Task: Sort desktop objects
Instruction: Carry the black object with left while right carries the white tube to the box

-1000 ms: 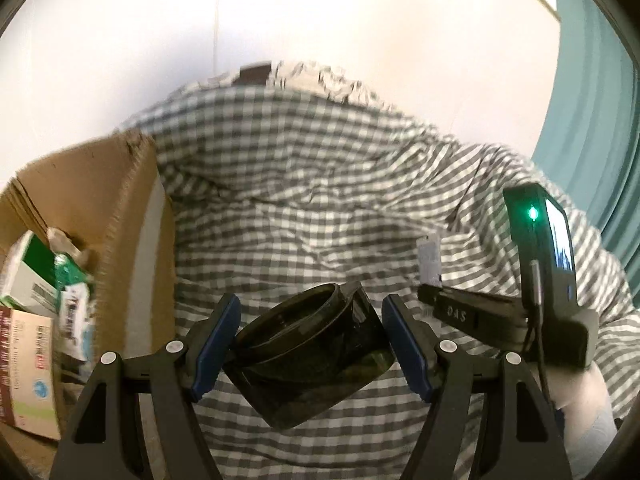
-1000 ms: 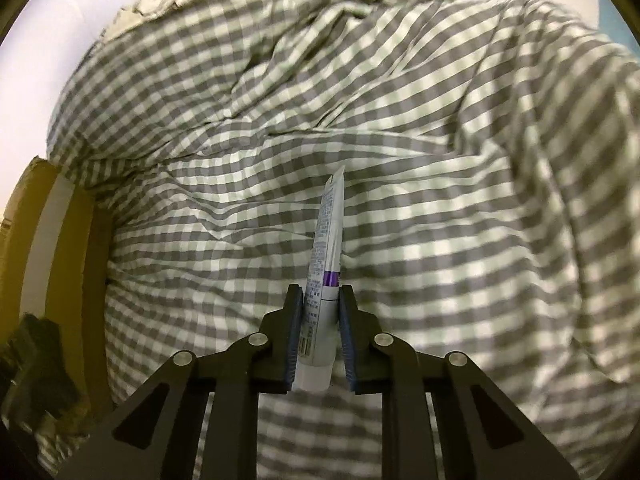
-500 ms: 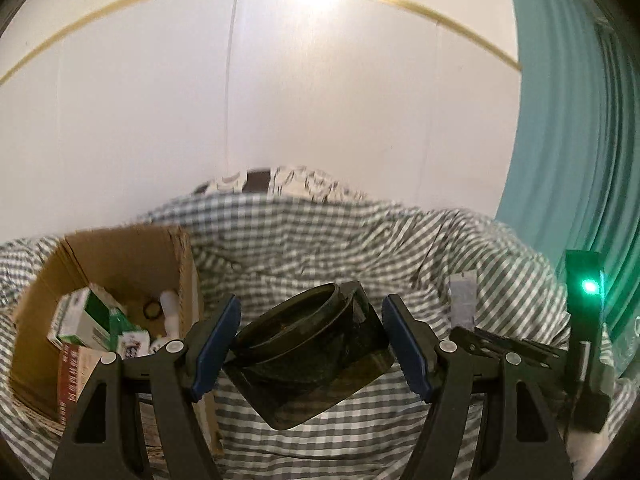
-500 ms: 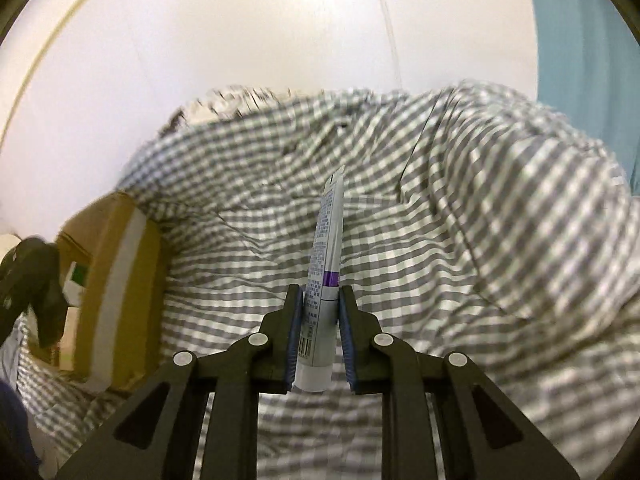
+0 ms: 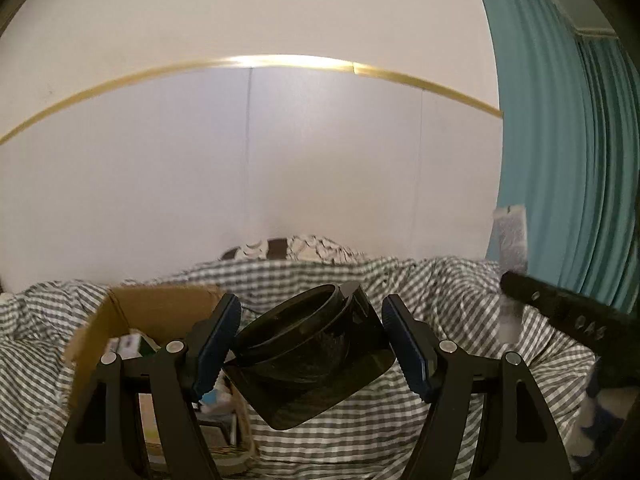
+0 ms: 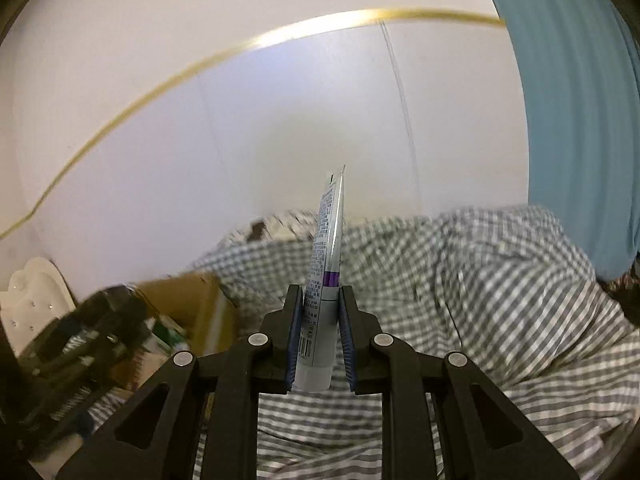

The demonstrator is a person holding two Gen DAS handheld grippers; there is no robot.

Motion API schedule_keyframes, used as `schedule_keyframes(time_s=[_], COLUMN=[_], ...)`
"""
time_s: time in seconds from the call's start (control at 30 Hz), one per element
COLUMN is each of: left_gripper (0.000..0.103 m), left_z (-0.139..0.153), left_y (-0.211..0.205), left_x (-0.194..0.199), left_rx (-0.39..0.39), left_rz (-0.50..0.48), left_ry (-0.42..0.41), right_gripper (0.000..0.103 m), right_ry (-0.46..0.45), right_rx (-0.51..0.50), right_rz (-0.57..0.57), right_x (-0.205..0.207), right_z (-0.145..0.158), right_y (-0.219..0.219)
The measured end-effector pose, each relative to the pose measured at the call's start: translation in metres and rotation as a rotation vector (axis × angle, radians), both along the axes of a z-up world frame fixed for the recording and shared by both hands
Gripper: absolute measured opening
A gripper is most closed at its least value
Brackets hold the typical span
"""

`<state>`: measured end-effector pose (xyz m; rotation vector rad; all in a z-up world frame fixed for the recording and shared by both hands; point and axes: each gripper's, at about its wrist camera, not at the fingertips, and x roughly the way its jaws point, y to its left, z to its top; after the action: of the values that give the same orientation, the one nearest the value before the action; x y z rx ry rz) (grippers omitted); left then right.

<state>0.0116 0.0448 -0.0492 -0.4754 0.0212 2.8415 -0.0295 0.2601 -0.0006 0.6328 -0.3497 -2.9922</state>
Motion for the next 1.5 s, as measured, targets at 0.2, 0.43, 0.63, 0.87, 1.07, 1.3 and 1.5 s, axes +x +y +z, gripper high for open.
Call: schedule_keyframes(time_s=[0.2, 0.43, 0.63, 0.87, 1.07, 1.3, 1.5], left_gripper=[0.074, 0.074, 0.074, 0.074, 0.074, 0.074, 0.074], left_z=[0.016, 0.028, 0.028, 0.023, 0.013, -0.012, -0.043], left_y=[-0.024, -0.05, -0.068, -0.08, -0.085, -0.105, -0.133], left_x=[0.01, 0.013, 0.01, 0.004, -0.006, -0.033, -0.066], left_rx=[0.0, 0.0, -0.022, -0.042, -0.069, -0.051, -0.046], left_rz=[0.038, 0.073, 0.106, 0.115, 0.114, 0.154, 0.211], left_ry=[0.054, 0.092, 0.107, 0.092, 0.078, 0.051, -0.028], right_gripper=[0.017, 0.017, 0.017, 0.017, 0.017, 0.017, 0.017], right_ry=[0.056, 0.095, 0.129, 0.149, 0.143, 0.093, 0.043], right_rx=[0.05, 0.077, 0.092, 0.117, 0.127, 0.137, 0.138], right_rz=[0.034, 0.075, 0.101, 0.148, 0.199, 0.26, 0.31], right_x=[0.014, 0.023, 0.025, 0.022, 0.006, -0.024, -0.056], right_z=[0.025, 0.036, 0.039, 0.037, 0.023, 0.003, -0.017], right_y=[-0.025, -0.05, -0.067, -0.092, -0.115, -0.138, -0.161])
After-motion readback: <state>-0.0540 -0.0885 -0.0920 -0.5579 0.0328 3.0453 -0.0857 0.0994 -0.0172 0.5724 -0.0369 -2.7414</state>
